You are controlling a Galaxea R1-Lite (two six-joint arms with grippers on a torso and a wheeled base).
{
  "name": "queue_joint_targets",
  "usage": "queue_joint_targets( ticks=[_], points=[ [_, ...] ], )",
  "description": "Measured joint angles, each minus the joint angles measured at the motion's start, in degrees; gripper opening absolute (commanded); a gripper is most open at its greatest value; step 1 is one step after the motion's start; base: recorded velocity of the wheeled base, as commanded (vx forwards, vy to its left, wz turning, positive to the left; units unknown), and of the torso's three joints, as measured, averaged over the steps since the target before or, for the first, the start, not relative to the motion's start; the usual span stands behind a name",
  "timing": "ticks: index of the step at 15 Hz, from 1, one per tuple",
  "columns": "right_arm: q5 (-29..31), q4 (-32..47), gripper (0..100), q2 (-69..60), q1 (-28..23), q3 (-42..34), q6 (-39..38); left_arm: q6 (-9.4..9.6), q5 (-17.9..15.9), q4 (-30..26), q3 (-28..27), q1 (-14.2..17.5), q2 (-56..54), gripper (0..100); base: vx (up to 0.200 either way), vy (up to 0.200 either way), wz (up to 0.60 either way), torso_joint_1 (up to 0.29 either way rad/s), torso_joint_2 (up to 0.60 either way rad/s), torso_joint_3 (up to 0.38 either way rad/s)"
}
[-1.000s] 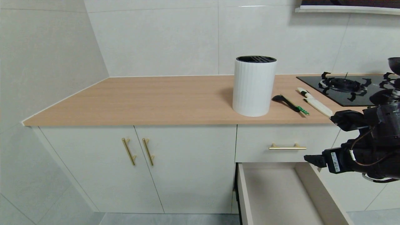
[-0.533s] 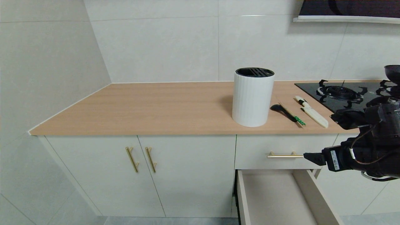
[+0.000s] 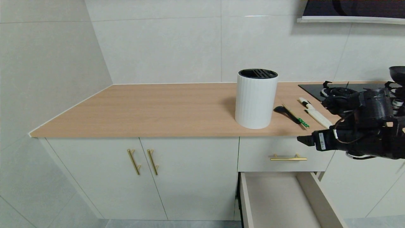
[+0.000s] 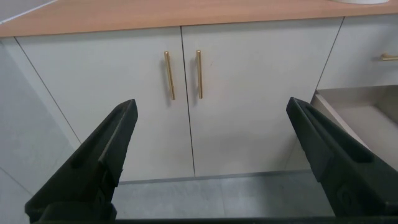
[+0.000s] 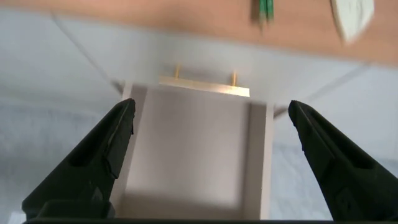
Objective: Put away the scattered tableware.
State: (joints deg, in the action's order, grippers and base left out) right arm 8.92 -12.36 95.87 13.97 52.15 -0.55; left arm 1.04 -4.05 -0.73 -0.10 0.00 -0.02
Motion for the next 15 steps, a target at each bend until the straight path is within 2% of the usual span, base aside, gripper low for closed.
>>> queue_joint_targets(
  ticks=[4, 6, 11, 15],
  points=[
    [-0.1, -0.5, 100, 8.6, -2.1, 11.6, 0.0, 0.02, 0.0, 0.0, 0.0, 0.0, 0.0, 100, 0.0, 0.0, 0.0, 0.0, 0.0, 0.0],
    [-0.2, -1.0, 100, 12.4, -3.8, 14.8, -0.1, 0.0, 0.0, 0.0, 0.0, 0.0, 0.0, 100, 0.0, 0.0, 0.0, 0.0, 0.0, 0.0],
    [-0.6, -5.4, 100, 17.0, -6.6, 16.8, 0.2, 0.02, 0.0, 0.0, 0.0, 0.0, 0.0, 100, 0.0, 0.0, 0.0, 0.0, 0.0, 0.0],
    [-0.3, -5.7, 100, 19.6, -7.0, 17.7, 0.2, 0.02, 0.0, 0.0, 0.0, 0.0, 0.0, 100, 0.0, 0.0, 0.0, 0.0, 0.0, 0.0]
  ],
)
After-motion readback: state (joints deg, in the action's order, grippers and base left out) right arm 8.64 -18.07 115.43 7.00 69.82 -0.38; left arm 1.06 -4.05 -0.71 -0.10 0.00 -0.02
